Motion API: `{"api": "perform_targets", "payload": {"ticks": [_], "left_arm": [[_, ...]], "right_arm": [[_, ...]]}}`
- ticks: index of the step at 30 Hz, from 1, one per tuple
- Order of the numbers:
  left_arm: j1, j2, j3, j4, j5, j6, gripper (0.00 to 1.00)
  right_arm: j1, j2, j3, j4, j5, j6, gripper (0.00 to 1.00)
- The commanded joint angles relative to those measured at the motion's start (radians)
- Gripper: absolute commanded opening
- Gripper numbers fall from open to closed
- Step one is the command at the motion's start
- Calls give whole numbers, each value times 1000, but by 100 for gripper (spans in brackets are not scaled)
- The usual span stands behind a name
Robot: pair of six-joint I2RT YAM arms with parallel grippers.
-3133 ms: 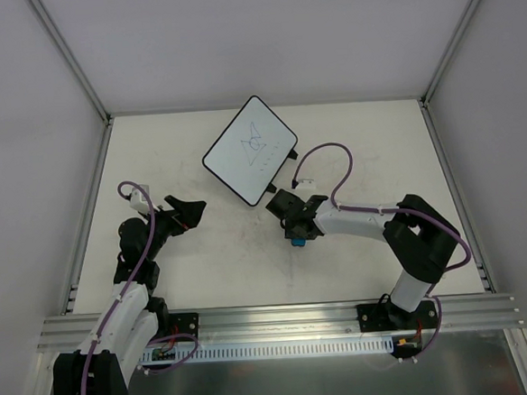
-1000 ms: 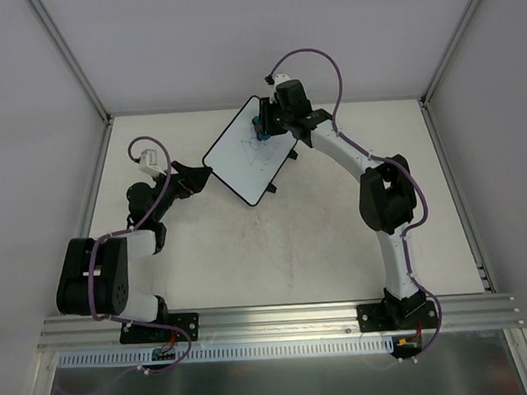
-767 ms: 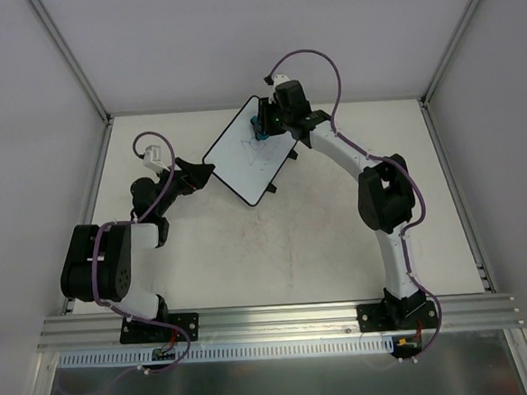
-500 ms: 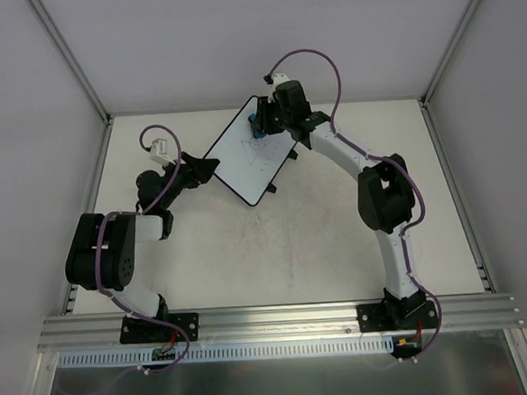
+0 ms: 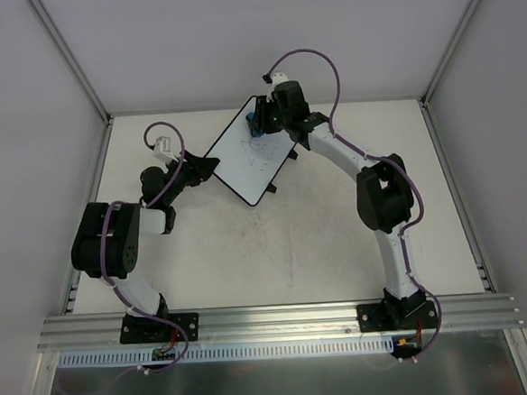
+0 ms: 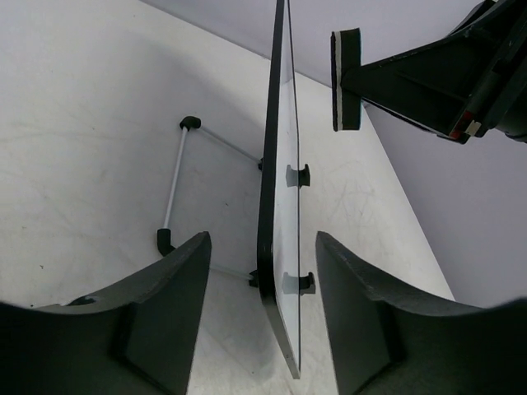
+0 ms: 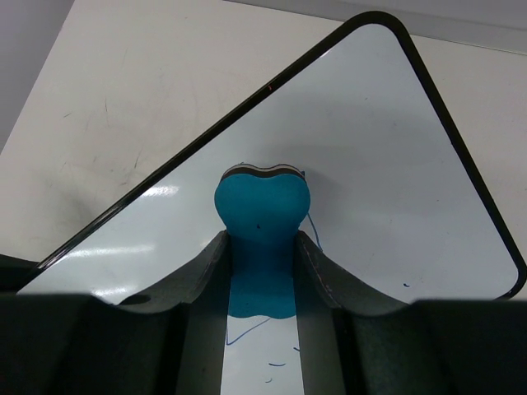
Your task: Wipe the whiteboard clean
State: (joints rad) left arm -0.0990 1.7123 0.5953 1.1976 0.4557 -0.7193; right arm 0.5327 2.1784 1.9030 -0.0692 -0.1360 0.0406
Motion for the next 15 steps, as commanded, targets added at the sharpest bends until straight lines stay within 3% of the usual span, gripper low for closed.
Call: {"api": "perform_targets", "payload": {"ticks": [1,6,11,15], "left_arm": [[-13,29,40,108,18,-3,52],[-18,66,49,140,20,-14,35],[-19,82,60,151,28,-23,32],[-19,86,61,160,28,-26,24]], "right_arm": [[15,17,18,49,18,5,0],[16,34,28,49,15,7,0],[18,41,33,49,16,12,0],[18,46,34,49,21,16,0]]}}
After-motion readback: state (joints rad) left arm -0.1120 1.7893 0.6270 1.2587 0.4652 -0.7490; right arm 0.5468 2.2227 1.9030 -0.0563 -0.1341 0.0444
